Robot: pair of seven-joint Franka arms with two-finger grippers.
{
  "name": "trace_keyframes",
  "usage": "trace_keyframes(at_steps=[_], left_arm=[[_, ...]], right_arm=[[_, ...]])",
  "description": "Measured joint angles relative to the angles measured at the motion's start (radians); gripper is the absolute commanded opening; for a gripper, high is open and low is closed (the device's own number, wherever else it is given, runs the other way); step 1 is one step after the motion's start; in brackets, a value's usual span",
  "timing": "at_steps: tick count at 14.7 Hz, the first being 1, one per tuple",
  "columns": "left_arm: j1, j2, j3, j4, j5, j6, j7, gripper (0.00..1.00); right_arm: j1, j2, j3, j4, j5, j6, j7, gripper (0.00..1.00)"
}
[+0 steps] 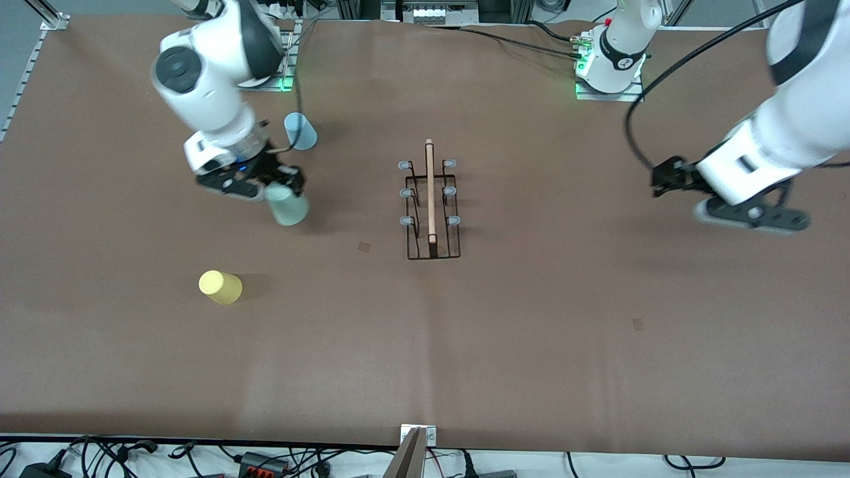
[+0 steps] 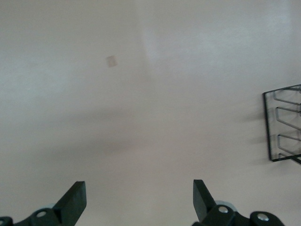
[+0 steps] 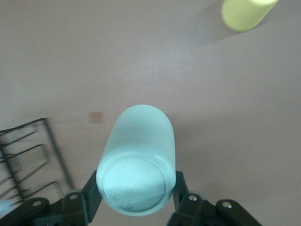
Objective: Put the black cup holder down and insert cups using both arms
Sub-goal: 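Slide the teal cup onto a rack peg and open the right gripper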
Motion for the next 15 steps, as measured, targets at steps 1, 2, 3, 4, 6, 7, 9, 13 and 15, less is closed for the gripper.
trace_keyframes(at_steps=[1,2,3,4,6,7,9,13,15], left_arm=[[-0.002,-0.037,0.03,-0.036,-0.002,0.001,0.008,1.0],[-0.009,-0.071,0.061,-0.073,-0.004,0.009,0.013,1.0],[-0.018,-0.104,0.092,-0.113,-0.004,0.035,0.016,1.0],[-0.026,-0.133,0.117,-0.154,-0.005,0.071,0.017,1.0],[-0.029,-0.17,0.156,-0.221,-0.005,0.159,0.017,1.0],[-0.03,-0.177,0.169,-0.246,-0.005,0.189,0.019,1.0],[-0.034,-0.185,0.175,-0.273,-0.005,0.2,0.02,1.0],[-0.042,-0.2,0.175,-0.25,-0.005,0.112,0.02,1.0],[-0.046,-0.203,0.175,-0.241,-0.005,0.103,0.02,1.0]], right_arm=[[0.017,0.006,0.025,0.035,0.003,-0.021,0.087,0.32],[0.038,0.016,0.047,0.069,0.009,-0.038,0.168,0.32],[0.061,0.029,0.066,0.1,0.023,-0.051,0.236,0.32],[0.083,0.042,0.085,0.124,0.039,-0.058,0.299,0.32],[0.115,0.071,0.127,0.147,0.051,-0.064,0.416,0.32],[0.127,0.087,0.147,0.151,0.052,-0.063,0.471,0.32],[0.144,0.12,0.17,0.164,0.053,-0.061,0.535,0.32],[0.154,0.168,0.175,0.196,0.054,-0.059,0.551,0.33],[0.155,0.186,0.175,0.2,0.054,-0.041,0.551,0.33]])
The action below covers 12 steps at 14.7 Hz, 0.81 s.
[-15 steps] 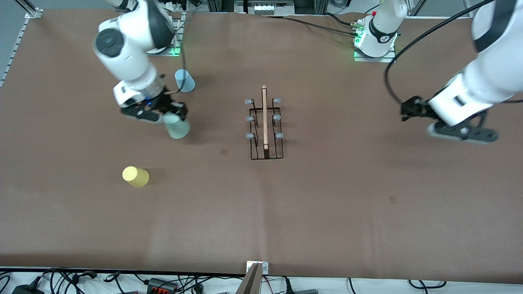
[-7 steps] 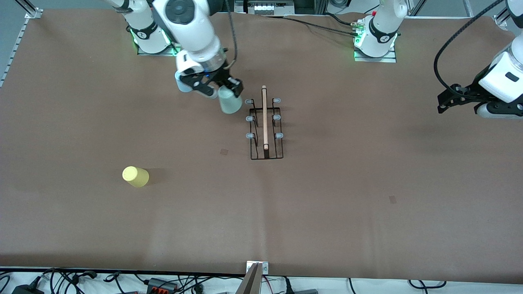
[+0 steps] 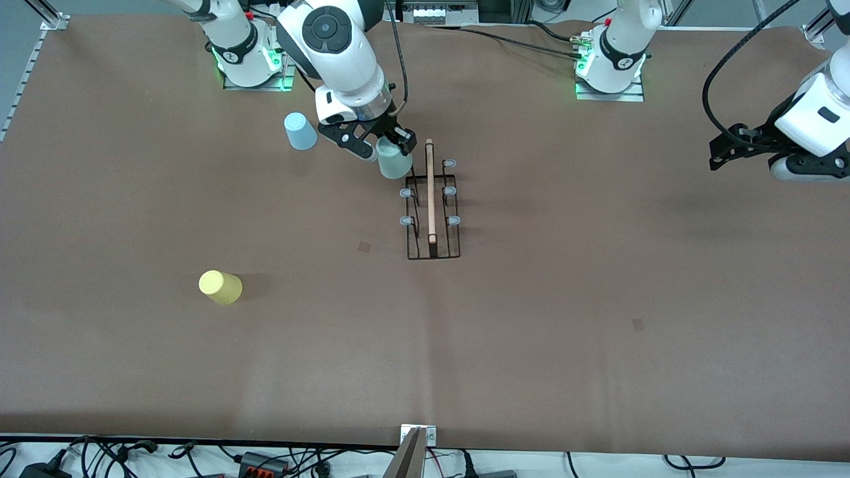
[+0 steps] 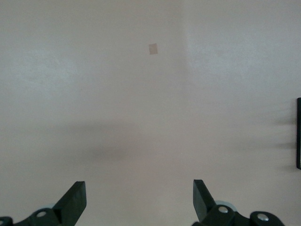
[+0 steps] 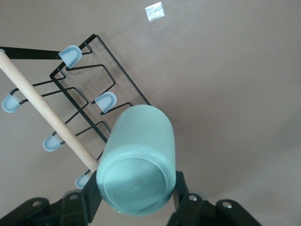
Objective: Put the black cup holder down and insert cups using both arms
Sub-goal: 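Slide the teal cup onto a rack peg and open the right gripper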
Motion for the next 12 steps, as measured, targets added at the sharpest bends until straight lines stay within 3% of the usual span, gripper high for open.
trace_keyframes(at_steps=[5,6,8,9,12], left_arm=[[-0.007,0.0,-0.001,0.001,0.0,-0.001,0.0,1.0],[-0.008,0.0,-0.001,0.001,0.0,-0.001,0.0,1.0],[-0.008,0.0,0.0,0.001,0.0,-0.002,0.0,1.0],[-0.008,0.0,0.0,0.001,0.0,-0.003,0.0,1.0],[-0.008,0.0,0.0,0.001,0.0,-0.003,0.0,1.0]], right_arm=[[0.029,0.058,0.001,0.0,0.0,0.044,0.0,0.34],[0.036,0.066,0.001,0.0,0.0,0.049,0.0,0.38],[0.042,0.075,0.001,0.0,0.0,0.051,0.0,0.89],[0.042,0.077,0.001,0.0,0.0,0.051,0.0,1.0],[0.042,0.079,0.001,0.001,0.0,0.059,-0.001,1.0]])
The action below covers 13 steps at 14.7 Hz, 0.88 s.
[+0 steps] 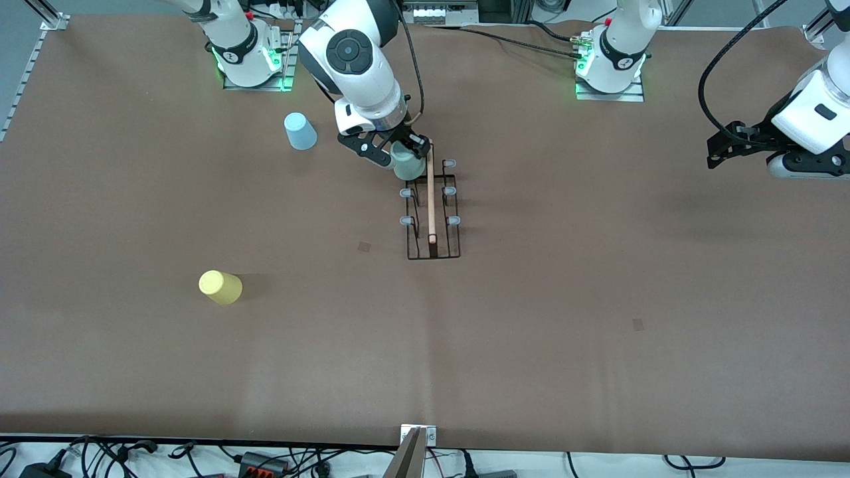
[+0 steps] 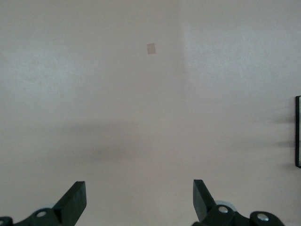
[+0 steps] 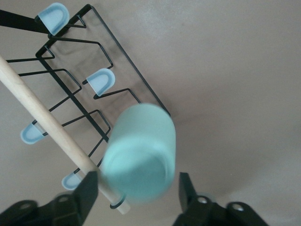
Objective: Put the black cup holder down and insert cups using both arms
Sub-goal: 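Slide the teal cup onto a rack peg and open the right gripper, then move the right gripper to the yellow cup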
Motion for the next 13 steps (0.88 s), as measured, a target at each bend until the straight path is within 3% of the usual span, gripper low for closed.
trace_keyframes(at_steps=[6,13], left_arm=[[0.0,0.0,0.0,0.0,0.0,-0.002,0.0,1.0],[0.0,0.0,0.0,0.0,0.0,-0.002,0.0,1.0]], right_arm=[[-0.069,-0.023,-0.006,0.039,-0.002,-0.024,-0.124,1.0],[-0.394,-0.12,-0.033,0.048,-0.031,-0.152,-0.715,1.0]])
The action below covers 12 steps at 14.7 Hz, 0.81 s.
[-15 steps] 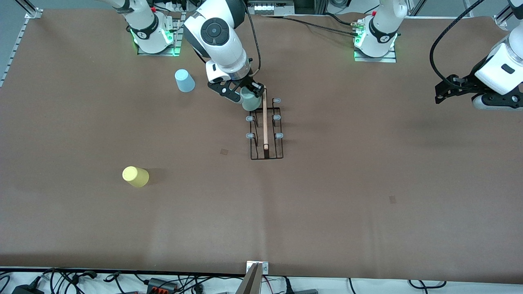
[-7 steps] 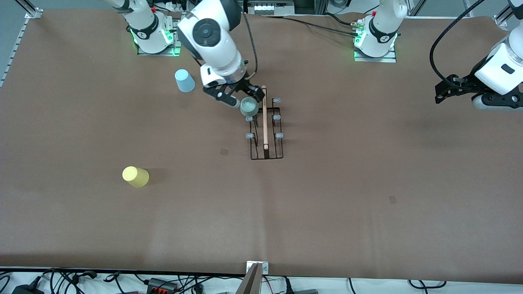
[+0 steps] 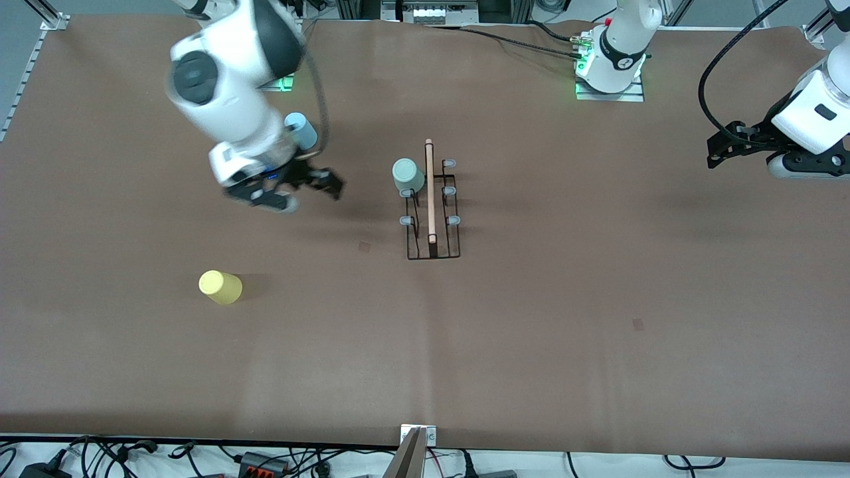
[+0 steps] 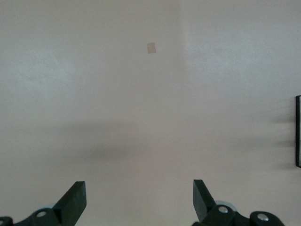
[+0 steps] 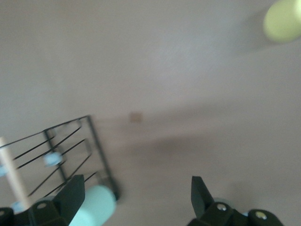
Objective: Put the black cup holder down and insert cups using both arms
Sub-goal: 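Move the right gripper to the yellow cup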
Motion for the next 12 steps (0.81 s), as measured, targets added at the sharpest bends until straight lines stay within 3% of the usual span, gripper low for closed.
trace_keyframes(at_steps=[2,9,12], left_arm=[[0.0,0.0,0.0,0.0,0.0,0.0,0.0,1.0],[0.0,0.0,-0.001,0.0,0.0,0.0,0.0,1.0],[0.0,0.0,-0.001,0.0,0.0,0.0,0.0,1.0]], right_arm=[[-0.046,0.003,-0.044,-0.002,-0.022,-0.003,-0.152,1.0],[-0.068,0.082,-0.312,-0.007,-0.03,0.074,-0.677,1.0],[-0.073,0.159,-0.356,-0.008,-0.03,0.151,-0.771,1.0]])
